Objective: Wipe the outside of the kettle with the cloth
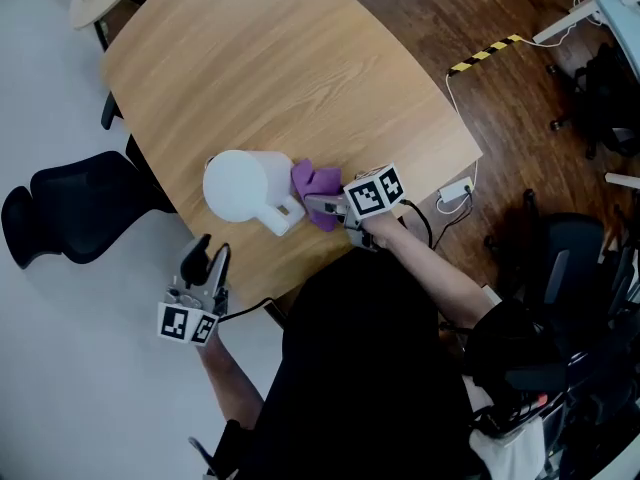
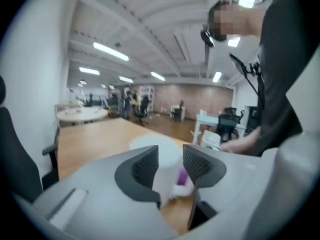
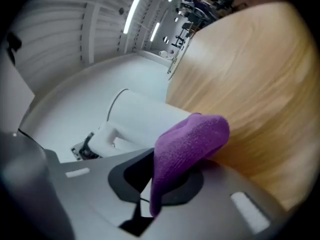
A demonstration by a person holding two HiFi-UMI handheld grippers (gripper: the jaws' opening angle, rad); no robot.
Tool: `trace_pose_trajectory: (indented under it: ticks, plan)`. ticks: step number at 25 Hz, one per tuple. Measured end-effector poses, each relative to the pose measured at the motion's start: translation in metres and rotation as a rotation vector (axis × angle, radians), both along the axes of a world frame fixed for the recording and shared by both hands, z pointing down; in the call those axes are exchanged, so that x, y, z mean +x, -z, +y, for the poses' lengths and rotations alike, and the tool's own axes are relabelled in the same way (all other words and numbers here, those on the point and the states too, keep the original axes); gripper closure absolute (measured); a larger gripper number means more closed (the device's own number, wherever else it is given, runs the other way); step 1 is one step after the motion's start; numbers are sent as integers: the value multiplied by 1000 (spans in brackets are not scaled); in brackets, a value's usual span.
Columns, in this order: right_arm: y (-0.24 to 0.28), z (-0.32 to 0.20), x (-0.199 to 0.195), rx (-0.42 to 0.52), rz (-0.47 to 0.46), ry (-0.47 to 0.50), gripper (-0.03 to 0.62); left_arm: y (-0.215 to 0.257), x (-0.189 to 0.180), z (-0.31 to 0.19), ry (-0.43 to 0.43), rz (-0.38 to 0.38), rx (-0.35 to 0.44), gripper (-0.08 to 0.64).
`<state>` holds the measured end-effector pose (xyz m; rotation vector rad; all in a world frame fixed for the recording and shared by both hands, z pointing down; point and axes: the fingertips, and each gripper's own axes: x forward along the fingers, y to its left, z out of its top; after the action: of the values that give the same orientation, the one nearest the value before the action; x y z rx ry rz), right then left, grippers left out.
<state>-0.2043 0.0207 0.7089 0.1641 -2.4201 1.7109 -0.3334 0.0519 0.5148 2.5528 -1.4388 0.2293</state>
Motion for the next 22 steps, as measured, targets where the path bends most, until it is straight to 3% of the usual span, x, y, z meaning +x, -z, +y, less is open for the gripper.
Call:
trace_pose_trajectory:
  ticks: [1,3,5,7,9,11,15,18,22]
  plan:
    - [3,9,0,-50,-29,1,569,30,-16,-28,22,24,97,288]
    - [-5,32,-5,-115,7,20,569,56,-22,-84,-14,-40,167,279]
    - [-9,62,-19,-178,20,40,569,47,-8,-122,-109,-152,126,262]
    - [1,83,-36,-251,-34,51,569,21,17,-136,-262,-227,57,258]
    - [14,91,-51,-297,-81,43,569,9,39,-136,-386,-280,0,271]
    - [21,88,-58,-298,-99,3,569,3,43,-128,-418,-285,-38,299]
    - [22,70,-48,-219,-123,-133,568,-5,22,-109,-306,-282,-67,360]
    - [25,41,-36,-117,-142,-250,569,-10,5,-85,-185,-321,-74,427]
    - [62,-2,-9,78,-63,-351,569,-11,9,-60,-72,-320,-49,454]
